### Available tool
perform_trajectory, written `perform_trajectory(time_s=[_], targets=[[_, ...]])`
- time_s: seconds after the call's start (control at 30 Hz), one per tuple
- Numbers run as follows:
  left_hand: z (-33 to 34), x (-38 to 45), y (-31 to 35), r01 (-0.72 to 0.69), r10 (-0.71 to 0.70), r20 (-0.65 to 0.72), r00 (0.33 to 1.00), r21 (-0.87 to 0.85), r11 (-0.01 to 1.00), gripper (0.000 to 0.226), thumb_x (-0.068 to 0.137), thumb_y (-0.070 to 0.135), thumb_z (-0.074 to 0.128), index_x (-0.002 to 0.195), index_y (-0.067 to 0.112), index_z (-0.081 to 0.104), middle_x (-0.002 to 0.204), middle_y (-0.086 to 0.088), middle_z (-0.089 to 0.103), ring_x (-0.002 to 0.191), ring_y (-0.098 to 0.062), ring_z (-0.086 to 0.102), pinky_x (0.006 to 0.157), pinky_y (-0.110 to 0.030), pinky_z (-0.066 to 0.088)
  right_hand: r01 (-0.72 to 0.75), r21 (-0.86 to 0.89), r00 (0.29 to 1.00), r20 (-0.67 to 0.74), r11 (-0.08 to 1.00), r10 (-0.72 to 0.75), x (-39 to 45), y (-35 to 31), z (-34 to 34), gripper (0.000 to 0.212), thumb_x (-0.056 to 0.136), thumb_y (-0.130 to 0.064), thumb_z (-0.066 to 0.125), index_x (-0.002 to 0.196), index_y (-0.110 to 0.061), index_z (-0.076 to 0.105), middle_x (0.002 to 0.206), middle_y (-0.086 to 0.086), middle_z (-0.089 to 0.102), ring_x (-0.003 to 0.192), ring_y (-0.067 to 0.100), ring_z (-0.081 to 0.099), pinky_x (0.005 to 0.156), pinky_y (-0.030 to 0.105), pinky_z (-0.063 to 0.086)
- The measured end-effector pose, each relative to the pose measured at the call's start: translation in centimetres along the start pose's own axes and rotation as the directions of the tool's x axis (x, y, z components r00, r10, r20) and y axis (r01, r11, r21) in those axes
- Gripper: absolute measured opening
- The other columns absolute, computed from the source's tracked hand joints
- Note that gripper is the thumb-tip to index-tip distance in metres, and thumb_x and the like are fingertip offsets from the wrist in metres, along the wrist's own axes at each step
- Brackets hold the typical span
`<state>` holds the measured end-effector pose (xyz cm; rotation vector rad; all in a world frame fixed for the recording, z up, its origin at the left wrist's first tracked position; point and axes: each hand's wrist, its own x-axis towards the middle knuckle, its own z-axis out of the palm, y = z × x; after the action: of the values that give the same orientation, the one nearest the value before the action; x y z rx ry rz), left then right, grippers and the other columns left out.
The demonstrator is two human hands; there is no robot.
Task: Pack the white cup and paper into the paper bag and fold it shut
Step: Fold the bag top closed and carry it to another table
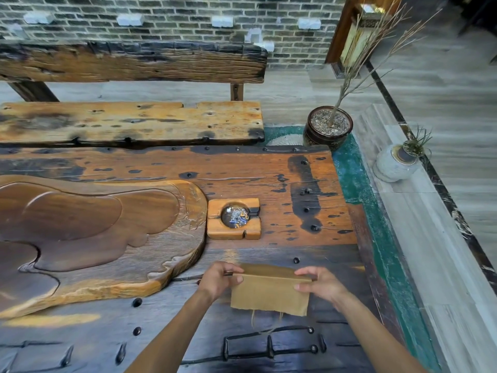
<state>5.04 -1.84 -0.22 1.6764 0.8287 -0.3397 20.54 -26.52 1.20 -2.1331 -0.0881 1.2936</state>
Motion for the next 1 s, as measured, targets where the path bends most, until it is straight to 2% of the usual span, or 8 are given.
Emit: perform_trajectory(time_s=[0.1, 0.17, 0.27, 0.33, 0.47, 0.63, 0.77, 1.0], targets=[[0.3, 0.4, 0.1, -0.056, 0.052, 0.033, 0.998, 0.122, 0.991, 0.034, 0.078, 0.012, 0.079, 0.077, 0.044, 0.069, 0.109, 0.012, 0.062, 0.103, -0.006, 0.057, 0.096, -0.019, 0.040, 0.073, -0.225, 0.993, -0.078, 0.972, -0.093, 0.3, -0.3, 0.4, 0.041, 0.076, -0.029, 0.083, 0.115, -0.027, 0.070, 0.133, -0.002, 0.058, 0.124, 0.015, 0.049, 0.105, 0.027, 0.036], [0.8, 0.7, 0.3, -0.084, 0.068, 0.088, 0.994, 0.201, 0.976, 0.027, 0.079, 0.017, 0.078, 0.088, 0.042, 0.074, 0.120, 0.006, 0.067, 0.113, -0.011, 0.058, 0.103, -0.025, 0.041, 0.143, -0.415, 0.979, -0.072, 0.898, -0.189, 0.5, -0.9, 1.0, 0.040, 0.077, -0.036, 0.080, 0.115, -0.032, 0.071, 0.137, -0.006, 0.054, 0.133, 0.016, 0.041, 0.113, 0.033, 0.030], [1.9, 1.0, 1.0, -0.113, 0.073, 0.146, 0.987, 0.287, 0.951, 0.022, 0.083, 0.022, 0.074, 0.104, 0.028, 0.077, 0.113, 0.005, 0.074, 0.110, -0.012, 0.063, 0.102, -0.027, 0.046, 0.233, -0.506, 0.963, 0.002, 0.830, -0.269, 0.6, -2.7, 2.7, 0.034, 0.083, -0.040, 0.073, 0.116, -0.034, 0.071, 0.130, -0.014, 0.062, 0.126, 0.014, 0.047, 0.109, 0.034, 0.031], [2.5, 1.2, 1.5, -0.123, 0.082, 0.137, 0.987, 0.325, 0.938, 0.021, 0.084, 0.026, 0.072, 0.105, 0.029, 0.077, 0.109, 0.006, 0.076, 0.106, -0.010, 0.065, 0.100, -0.022, 0.045, 0.253, -0.500, 0.961, 0.035, 0.828, -0.273, 0.9, -3.4, 3.8, 0.029, 0.084, -0.042, 0.071, 0.112, -0.035, 0.073, 0.119, -0.015, 0.070, 0.118, 0.015, 0.052, 0.104, 0.034, 0.038], [2.8, 1.4, 2.1, -0.132, 0.100, 0.105, 0.989, 0.368, 0.920, 0.018, 0.083, 0.026, 0.074, 0.100, 0.027, 0.078, 0.105, 0.005, 0.077, 0.099, -0.005, 0.066, 0.094, -0.015, 0.041, 0.262, -0.434, 0.963, 0.055, 0.862, -0.265, 1.9, -3.1, 4.3, 0.011, 0.078, -0.046, 0.076, 0.088, -0.045, 0.077, 0.097, -0.019, 0.077, 0.103, 0.012, 0.063, 0.101, 0.039, 0.047], [2.6, 1.7, 1.5, -0.127, 0.113, 0.058, 0.992, 0.387, 0.913, 0.016, 0.078, 0.033, 0.077, 0.092, 0.041, 0.076, 0.100, 0.007, 0.078, 0.102, -0.011, 0.068, 0.094, -0.034, 0.054, 0.220, -0.416, 0.966, -0.031, 0.882, -0.256, 1.6, -2.8, 3.2, 0.021, 0.079, -0.036, 0.078, 0.099, -0.029, 0.080, 0.112, -0.017, 0.074, 0.106, 0.003, 0.057, 0.104, 0.030, 0.042], [2.6, 1.6, 1.5, -0.124, 0.137, 0.002, 0.991, 0.425, 0.897, 0.015, 0.080, 0.035, 0.075, 0.095, 0.036, 0.078, 0.103, 0.011, 0.077, 0.105, -0.008, 0.065, 0.090, -0.025, 0.050, 0.200, -0.322, 0.971, -0.062, 0.925, -0.232, 1.6, -1.4, 2.3, 0.021, 0.075, -0.031, 0.083, 0.095, -0.025, 0.081, 0.108, -0.014, 0.076, 0.103, 0.000, 0.066, 0.104, 0.028, 0.048], [1.6, 1.3, 0.4, -0.061, 0.087, -0.064, 0.994, 0.335, 0.940, 0.008, 0.074, 0.028, 0.082, 0.081, 0.026, 0.081, 0.090, 0.010, 0.079, 0.092, -0.003, 0.069, 0.088, -0.026, 0.055, 0.183, -0.195, 0.974, -0.100, 0.964, -0.205, 1.3, 0.6, 0.9, 0.022, 0.072, -0.024, 0.086, 0.093, -0.023, 0.082, 0.103, -0.007, 0.078, 0.100, 0.002, 0.069, 0.099, 0.021, 0.049]])
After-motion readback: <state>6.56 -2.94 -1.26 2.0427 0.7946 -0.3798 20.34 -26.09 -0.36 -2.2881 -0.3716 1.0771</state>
